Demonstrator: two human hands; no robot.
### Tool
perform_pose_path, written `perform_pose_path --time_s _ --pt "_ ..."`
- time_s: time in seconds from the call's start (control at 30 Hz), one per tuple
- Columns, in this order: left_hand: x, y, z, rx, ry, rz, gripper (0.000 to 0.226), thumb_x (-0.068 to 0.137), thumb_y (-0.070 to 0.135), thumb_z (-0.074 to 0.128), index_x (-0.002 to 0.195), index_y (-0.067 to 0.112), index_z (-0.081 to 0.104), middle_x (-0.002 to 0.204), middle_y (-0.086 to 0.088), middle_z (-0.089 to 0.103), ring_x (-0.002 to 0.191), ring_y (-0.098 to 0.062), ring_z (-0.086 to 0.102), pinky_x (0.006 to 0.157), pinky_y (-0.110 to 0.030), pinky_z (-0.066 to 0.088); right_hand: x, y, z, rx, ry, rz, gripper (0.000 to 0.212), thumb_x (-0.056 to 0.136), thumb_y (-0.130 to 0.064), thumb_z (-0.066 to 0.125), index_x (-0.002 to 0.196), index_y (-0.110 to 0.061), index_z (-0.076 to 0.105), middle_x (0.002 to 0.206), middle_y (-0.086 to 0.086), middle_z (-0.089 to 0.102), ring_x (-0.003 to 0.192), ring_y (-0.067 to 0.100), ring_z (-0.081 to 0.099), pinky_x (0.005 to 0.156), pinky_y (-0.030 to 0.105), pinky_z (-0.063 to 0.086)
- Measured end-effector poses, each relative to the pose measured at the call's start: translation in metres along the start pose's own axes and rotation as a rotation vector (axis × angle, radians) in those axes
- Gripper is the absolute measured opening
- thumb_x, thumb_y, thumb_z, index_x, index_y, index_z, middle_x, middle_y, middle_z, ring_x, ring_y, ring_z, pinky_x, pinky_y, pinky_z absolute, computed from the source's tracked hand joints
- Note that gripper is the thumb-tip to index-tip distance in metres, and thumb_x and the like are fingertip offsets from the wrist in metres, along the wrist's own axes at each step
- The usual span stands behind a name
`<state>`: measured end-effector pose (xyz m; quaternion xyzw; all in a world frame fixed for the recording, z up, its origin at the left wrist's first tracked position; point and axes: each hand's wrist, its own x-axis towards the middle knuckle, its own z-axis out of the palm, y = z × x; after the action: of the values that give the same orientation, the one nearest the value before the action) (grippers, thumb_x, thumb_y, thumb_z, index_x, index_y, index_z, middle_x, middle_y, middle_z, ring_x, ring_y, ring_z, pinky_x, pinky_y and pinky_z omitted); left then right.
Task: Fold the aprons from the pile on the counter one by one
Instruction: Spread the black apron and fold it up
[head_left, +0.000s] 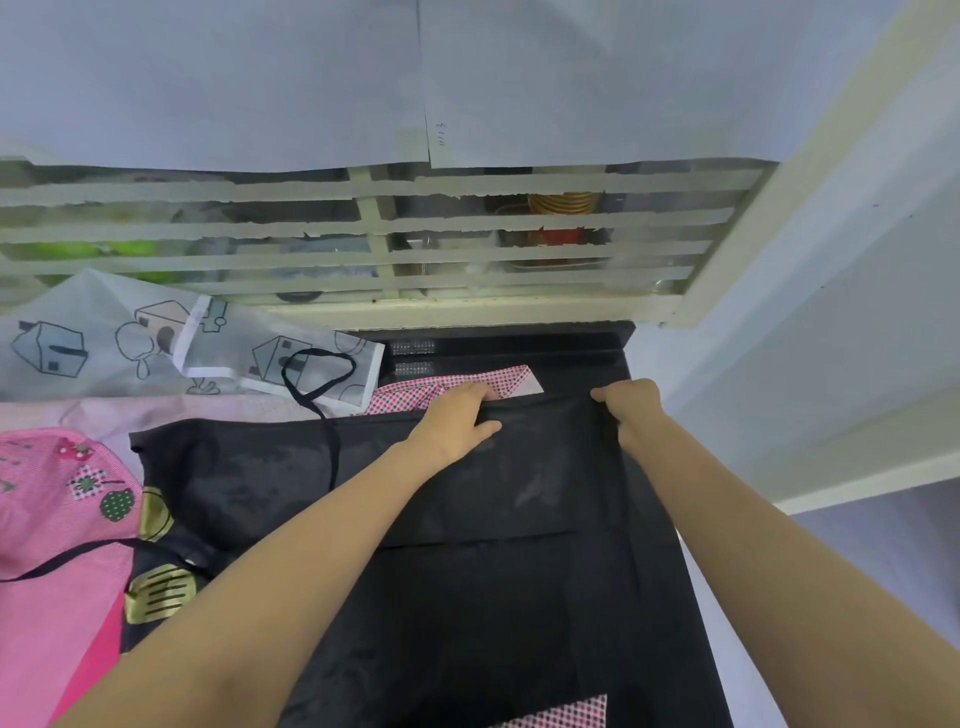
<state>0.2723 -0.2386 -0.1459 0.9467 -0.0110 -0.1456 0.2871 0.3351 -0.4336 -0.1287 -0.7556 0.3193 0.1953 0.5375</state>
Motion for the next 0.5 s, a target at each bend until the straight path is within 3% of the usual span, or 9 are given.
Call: perform_pose_path --time_s 0.1,0.2,0.27,0.4,0.5 --pt "0.0 -0.006 0.002 -0.076 0.003 -0.043 0.04 0.092 0.024 0.059 0.128 0.007 0.054 0.127 -0.008 0.057 0.115 -0.022 0.054 0.097 -0.027 0.04 -0.002 -0.001 0.0 0.094 0.005 -0.028 0.035 0.09 -0.001 0.058 0.122 -0.003 0.045 0.11 0.011 0.048 0.096 0.023 0.046 0.078 0.032 0.041" --pt "0.0 -0.008 0.001 -0.144 -0.02 -0.058 0.037 0.092 0.023 0.058 0.125 0.007 0.057 0.122 -0.008 0.061 0.111 -0.022 0.056 0.089 -0.02 0.039 -0.004 -0.001 0.002 0.143 0.022 -0.092 0.027 0.092 -0.002 0.054 0.113 -0.014 0.042 0.109 0.008 0.045 0.096 0.021 0.045 0.077 0.032 0.041" --pt "0.002 -0.009 -0.001 -0.139 -0.038 -0.067 0.038 0.092 0.024 0.058 0.126 0.007 0.056 0.123 -0.008 0.061 0.112 -0.022 0.056 0.092 -0.023 0.04 -0.005 -0.002 0.003 0.086 0.033 -0.175 0.024 0.092 -0.002 0.053 0.109 -0.015 0.042 0.109 0.007 0.046 0.095 0.021 0.046 0.074 0.029 0.042" --pt "0.005 -0.006 -0.01 -0.009 -0.034 -0.004 0.04 0.092 0.024 0.058 0.129 0.012 0.05 0.129 -0.005 0.056 0.115 -0.022 0.054 0.097 -0.029 0.041 -0.005 -0.006 0.003 -0.019 0.002 -0.213 0.03 0.092 0.001 0.051 0.119 -0.01 0.055 0.11 0.004 0.048 0.098 0.019 0.045 0.079 0.027 0.038" --pt "0.009 0.003 -0.013 0.096 -0.026 0.07 0.037 0.094 0.025 0.055 0.129 0.016 0.051 0.125 -0.004 0.055 0.112 -0.022 0.054 0.094 -0.03 0.042 -0.006 -0.006 0.004 -0.117 -0.03 -0.234 0.031 0.091 0.005 0.048 0.114 -0.011 0.062 0.119 0.009 0.054 0.102 0.022 0.05 0.082 0.028 0.042"
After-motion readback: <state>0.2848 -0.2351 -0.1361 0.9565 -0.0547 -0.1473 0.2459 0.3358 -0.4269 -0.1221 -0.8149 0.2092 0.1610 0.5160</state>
